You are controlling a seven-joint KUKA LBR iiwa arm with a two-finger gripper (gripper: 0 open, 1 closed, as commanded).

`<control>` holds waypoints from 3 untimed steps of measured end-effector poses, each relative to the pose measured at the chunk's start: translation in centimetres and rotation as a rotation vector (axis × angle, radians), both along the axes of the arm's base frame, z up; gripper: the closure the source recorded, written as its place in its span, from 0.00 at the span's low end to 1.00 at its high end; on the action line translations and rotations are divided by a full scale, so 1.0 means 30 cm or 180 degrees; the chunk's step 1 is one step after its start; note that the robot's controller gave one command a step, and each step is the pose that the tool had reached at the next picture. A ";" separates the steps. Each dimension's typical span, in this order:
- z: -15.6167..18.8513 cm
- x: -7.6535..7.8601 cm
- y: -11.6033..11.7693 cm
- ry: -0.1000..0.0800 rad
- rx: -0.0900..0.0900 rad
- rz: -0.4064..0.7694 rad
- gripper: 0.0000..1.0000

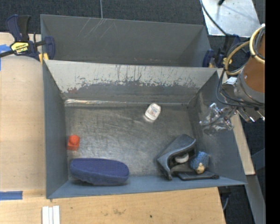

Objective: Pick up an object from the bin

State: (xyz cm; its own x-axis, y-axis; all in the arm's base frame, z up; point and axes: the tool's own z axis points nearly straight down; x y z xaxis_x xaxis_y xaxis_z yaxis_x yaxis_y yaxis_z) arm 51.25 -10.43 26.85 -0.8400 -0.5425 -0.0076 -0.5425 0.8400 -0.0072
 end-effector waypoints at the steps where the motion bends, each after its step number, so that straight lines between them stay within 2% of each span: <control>1: -0.009 -0.004 0.001 0.0022 0.0008 -0.0010 0.00; 2: -0.466 -0.001 -0.036 0.0045 0.0013 -0.0405 0.00; 3: -0.628 0.089 -0.019 0.0035 0.0040 -0.0231 0.00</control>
Offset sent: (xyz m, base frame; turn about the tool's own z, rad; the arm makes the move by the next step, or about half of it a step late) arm 0.0000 0.0000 0.0000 0.0000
